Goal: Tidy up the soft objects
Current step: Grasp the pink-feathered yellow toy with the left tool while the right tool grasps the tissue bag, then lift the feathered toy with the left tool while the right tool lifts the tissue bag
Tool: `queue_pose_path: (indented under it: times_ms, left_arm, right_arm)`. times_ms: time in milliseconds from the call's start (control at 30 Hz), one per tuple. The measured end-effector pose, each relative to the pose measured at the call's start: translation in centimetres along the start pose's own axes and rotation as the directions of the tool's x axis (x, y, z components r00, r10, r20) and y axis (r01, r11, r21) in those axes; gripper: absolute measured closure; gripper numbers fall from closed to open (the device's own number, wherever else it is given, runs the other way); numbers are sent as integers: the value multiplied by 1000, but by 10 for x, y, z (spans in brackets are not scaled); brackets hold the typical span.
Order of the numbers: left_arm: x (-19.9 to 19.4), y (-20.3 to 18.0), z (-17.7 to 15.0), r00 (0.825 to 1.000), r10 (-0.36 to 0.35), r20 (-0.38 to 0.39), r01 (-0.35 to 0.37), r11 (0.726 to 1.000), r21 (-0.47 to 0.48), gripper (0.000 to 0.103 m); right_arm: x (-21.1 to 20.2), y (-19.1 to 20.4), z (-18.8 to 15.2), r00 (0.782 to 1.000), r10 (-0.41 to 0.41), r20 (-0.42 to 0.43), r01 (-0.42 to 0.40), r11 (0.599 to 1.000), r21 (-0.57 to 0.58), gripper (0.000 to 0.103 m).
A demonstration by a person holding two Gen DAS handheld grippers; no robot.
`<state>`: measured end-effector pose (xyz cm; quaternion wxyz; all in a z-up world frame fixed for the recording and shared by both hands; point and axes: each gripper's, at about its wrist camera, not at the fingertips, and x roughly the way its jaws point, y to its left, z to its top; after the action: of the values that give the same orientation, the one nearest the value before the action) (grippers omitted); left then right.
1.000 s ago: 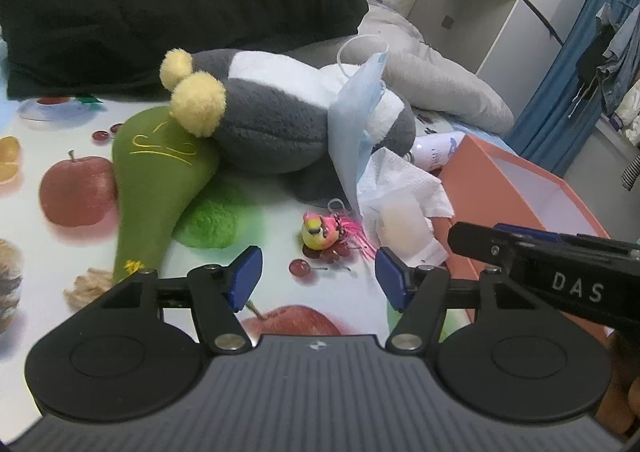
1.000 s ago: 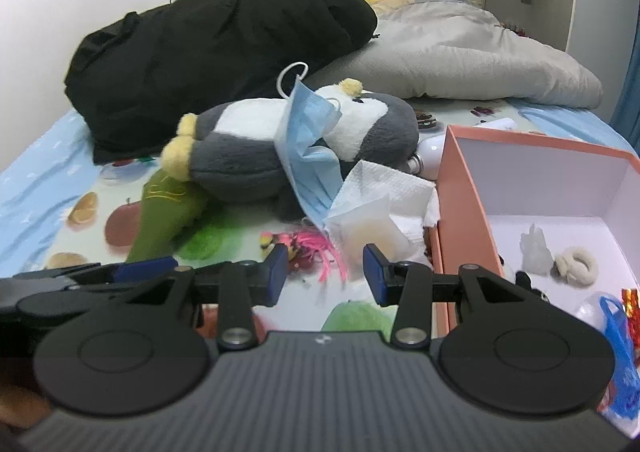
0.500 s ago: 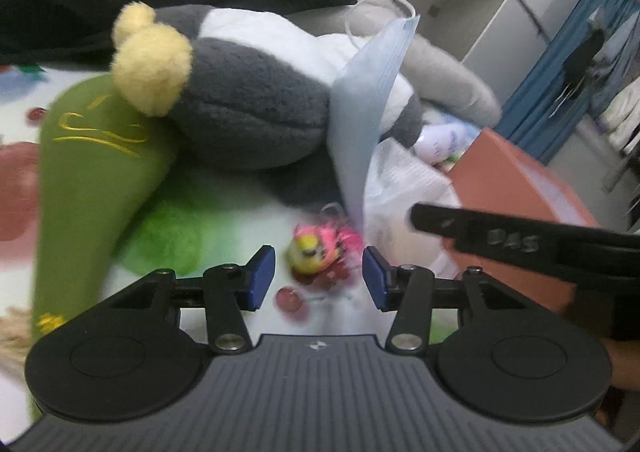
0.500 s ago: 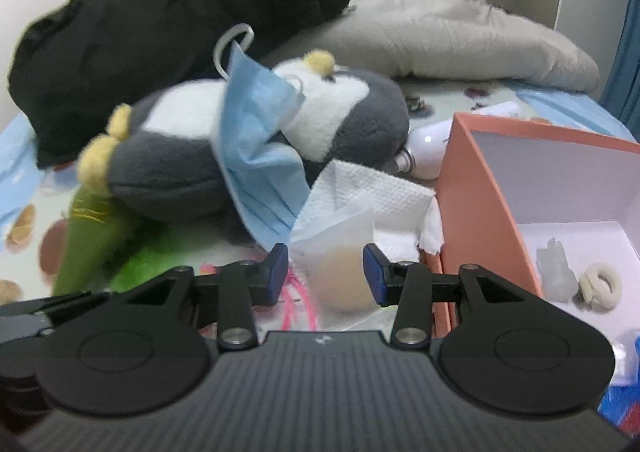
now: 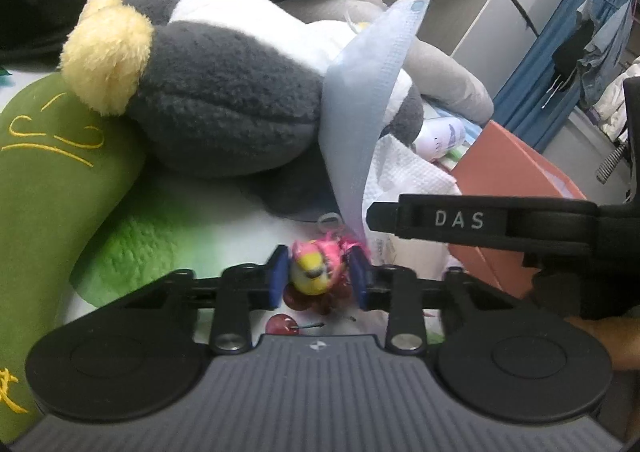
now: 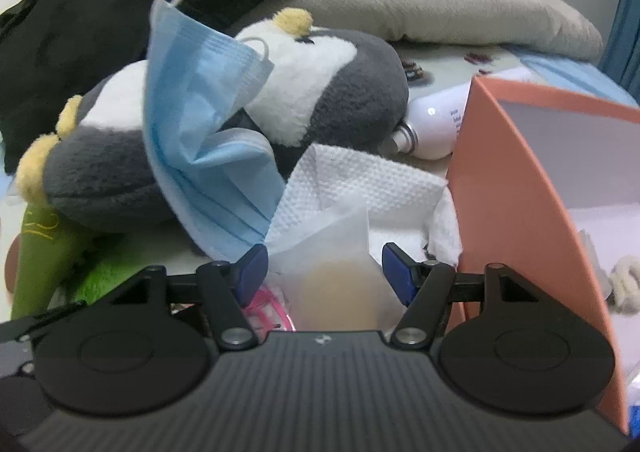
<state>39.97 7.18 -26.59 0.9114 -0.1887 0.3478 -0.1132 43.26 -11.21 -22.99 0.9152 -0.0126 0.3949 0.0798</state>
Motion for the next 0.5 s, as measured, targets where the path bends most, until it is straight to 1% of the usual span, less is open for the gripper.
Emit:
queue_pose_path:
  times_ms: [67, 133, 200, 233, 300, 367, 433, 500]
  left_arm:
    - [-1, 2, 1, 1000, 0, 4, 0, 1000, -18, 69]
    - [-2, 2, 0, 1000, 9, 9, -9, 1000, -24, 70]
    - [-4, 2, -1, 1000, 15, 9, -15, 1000, -26, 70]
    - [-5, 2, -1, 1000, 21, 9, -21, 999, -30, 70]
    - [-8, 2, -2, 999, 40, 10, -39, 999, -37, 70]
    - [-13, 3, -2, 998, 61, 9, -60, 997, -48, 70]
    - [-19, 2, -3, 997, 73, 11, -72, 996, -53, 70]
    - [-28, -1, -4, 995, 96, 20, -95, 995, -36, 70]
  right_arm:
    - [0, -1, -1, 1000, -3, -1, 4, 1000, 3, 40]
    - [1, -2, -2, 1000, 3, -7, -3, 1000, 6, 46]
    - [0, -2, -3, 1000, 18, -17, -18, 1000, 9, 58]
    - [-1, -2, -3, 1000, 17, -18, -17, 1000, 3, 59]
    - [-5, -2, -3, 1000, 19, -16, -19, 1000, -1, 68]
    - [-11, -2, -3, 1000, 21, -11, -21, 1000, 2, 74]
    - [-19, -2, -4, 1000, 25, -5, -25, 1000, 4, 75]
    - [-29, 0, -7, 1000, 27, 3, -27, 1000, 1, 77]
